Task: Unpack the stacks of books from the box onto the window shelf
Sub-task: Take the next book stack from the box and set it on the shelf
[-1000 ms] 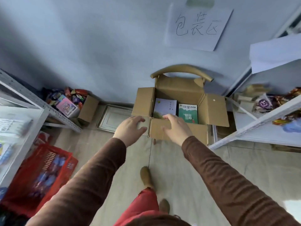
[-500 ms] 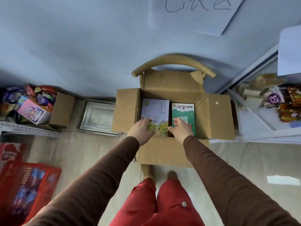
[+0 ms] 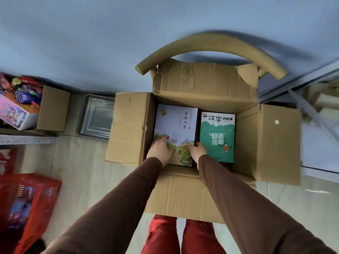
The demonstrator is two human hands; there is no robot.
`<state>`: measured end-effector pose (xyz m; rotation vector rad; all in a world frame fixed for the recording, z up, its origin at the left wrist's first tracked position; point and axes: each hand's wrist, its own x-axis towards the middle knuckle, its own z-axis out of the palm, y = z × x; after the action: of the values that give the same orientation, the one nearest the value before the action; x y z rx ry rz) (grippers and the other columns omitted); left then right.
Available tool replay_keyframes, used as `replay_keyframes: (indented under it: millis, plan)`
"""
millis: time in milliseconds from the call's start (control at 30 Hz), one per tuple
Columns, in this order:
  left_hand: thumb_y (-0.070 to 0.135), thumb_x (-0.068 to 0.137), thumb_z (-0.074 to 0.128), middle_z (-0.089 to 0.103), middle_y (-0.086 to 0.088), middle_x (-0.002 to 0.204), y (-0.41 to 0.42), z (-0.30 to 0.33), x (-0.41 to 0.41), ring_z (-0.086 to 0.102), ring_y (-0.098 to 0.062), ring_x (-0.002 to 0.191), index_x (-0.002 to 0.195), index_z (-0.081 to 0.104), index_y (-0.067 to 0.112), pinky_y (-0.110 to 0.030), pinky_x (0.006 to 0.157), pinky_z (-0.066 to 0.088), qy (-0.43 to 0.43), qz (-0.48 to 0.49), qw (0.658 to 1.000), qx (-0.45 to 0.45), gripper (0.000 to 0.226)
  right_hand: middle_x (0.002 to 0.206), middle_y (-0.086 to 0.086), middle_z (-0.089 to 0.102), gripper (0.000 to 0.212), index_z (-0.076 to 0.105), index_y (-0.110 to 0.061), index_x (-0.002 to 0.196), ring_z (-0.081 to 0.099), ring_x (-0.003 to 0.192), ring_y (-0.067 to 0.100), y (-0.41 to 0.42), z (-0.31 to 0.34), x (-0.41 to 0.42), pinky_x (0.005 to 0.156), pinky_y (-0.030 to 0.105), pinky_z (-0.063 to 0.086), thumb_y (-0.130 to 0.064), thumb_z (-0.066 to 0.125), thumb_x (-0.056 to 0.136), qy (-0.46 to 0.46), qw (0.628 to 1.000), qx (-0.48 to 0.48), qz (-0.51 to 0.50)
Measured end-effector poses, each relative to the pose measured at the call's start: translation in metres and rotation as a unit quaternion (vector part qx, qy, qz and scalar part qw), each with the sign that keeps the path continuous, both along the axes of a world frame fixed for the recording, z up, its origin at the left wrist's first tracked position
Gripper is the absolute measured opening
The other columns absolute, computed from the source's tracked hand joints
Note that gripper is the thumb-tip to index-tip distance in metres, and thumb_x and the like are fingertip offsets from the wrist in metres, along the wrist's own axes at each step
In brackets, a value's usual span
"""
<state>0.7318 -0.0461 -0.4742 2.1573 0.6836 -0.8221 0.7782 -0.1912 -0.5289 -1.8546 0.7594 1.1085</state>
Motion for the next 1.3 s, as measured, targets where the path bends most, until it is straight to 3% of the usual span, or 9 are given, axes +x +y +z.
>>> replay_keyframes:
  millis: [267,400,467,567,733,800,1000,1200,1300]
  plan:
    - [0.026,0.095,0.061,0.038,-0.012,0.152,-0.004,-0.028,0.003,0.032,-0.029,0.143,0.147,0.043,0.010,-0.039,0.118,0.030,0.017,0.038,0.999,0.012,0.057,0.158,0.017,0.035,0.106,0.018,-0.003,0.156,0.041,0.141,0.033,0.009,-0.033,0.002,0.116,0.044,0.036,-0.045,0.077,0.079,0.050,0.997,0.013,-0.058]
    - [0.025,0.093,0.061,0.030,-0.016,0.154,-0.004,-0.027,0.000,0.028,-0.033,0.143,0.147,0.038,0.008,-0.043,0.117,0.032,0.007,-0.006,0.997,0.075,0.060,0.153,0.015,0.043,0.110,0.025,-0.004,0.154,0.048,0.134,0.031,0.017,-0.036,0.003,0.112,0.044,0.039,-0.054,0.078,0.071,0.081,0.993,0.027,-0.082]
    - [0.025,0.093,0.062,0.012,-0.015,0.165,-0.007,-0.028,0.000,0.016,-0.033,0.151,0.155,0.024,0.009,-0.045,0.121,0.027,0.020,-0.011,0.996,0.081,0.074,0.150,0.014,0.047,0.106,0.035,-0.006,0.151,0.050,0.131,0.031,0.018,-0.040,0.004,0.111,0.045,0.041,-0.059,0.076,0.069,0.088,0.992,0.027,-0.080]
    - [0.028,0.094,0.063,-0.008,-0.010,0.170,-0.009,-0.031,0.001,0.000,-0.029,0.156,0.161,0.006,0.010,-0.041,0.124,0.016,0.044,0.009,0.998,0.054,0.089,0.149,0.014,0.048,0.098,0.042,-0.006,0.148,0.052,0.130,0.032,0.016,-0.042,0.003,0.111,0.047,0.041,-0.058,0.075,0.071,0.087,0.991,0.034,-0.096]
    - [0.030,0.093,0.065,-0.012,-0.007,0.170,-0.006,-0.036,0.002,-0.006,-0.026,0.156,0.162,0.003,0.012,-0.038,0.125,0.009,0.050,0.030,0.998,0.033,0.094,0.156,0.013,0.038,0.111,0.018,-0.013,0.157,0.046,0.137,0.033,0.011,-0.042,-0.001,0.103,0.044,0.046,-0.045,0.083,0.072,0.091,0.981,0.056,-0.163]
    - [0.030,0.093,0.066,-0.011,-0.004,0.170,-0.005,-0.039,0.000,-0.005,-0.025,0.156,0.162,0.005,0.014,-0.038,0.125,0.008,0.047,0.042,0.998,0.024,0.094,0.153,0.014,0.041,0.112,0.018,-0.015,0.157,0.049,0.133,0.033,0.010,-0.039,0.000,0.092,0.040,0.051,-0.043,0.085,0.071,0.109,0.971,0.080,-0.195]
    - [0.027,0.092,0.067,-0.004,0.001,0.171,0.000,-0.040,-0.002,0.002,-0.021,0.157,0.162,0.008,0.017,-0.036,0.126,0.010,0.019,0.092,0.996,-0.005,0.092,0.158,0.014,0.036,0.116,0.018,-0.009,0.157,0.039,0.142,0.032,0.000,-0.039,0.004,0.112,0.048,0.040,-0.046,0.085,0.070,0.072,0.986,0.109,-0.104]
    - [0.025,0.091,0.070,0.026,-0.002,0.165,0.002,-0.034,-0.006,0.027,-0.017,0.151,0.162,0.010,0.018,-0.022,0.117,0.019,-0.050,0.210,0.973,-0.084,0.093,0.137,0.008,0.062,0.076,0.056,-0.013,0.133,0.056,0.127,0.030,-0.018,-0.027,0.013,0.104,0.048,0.043,-0.039,0.088,0.068,0.073,0.987,0.131,-0.054]
    - [0.036,0.090,0.072,0.048,-0.004,0.153,0.002,-0.037,-0.010,0.048,-0.022,0.138,0.158,0.024,0.019,-0.038,0.118,0.036,0.004,0.283,0.949,-0.138,0.086,0.138,0.010,0.062,0.069,0.064,-0.013,0.128,0.053,0.132,0.032,-0.029,-0.019,0.017,0.101,0.041,0.045,-0.041,0.086,0.069,0.106,0.984,0.137,-0.041]
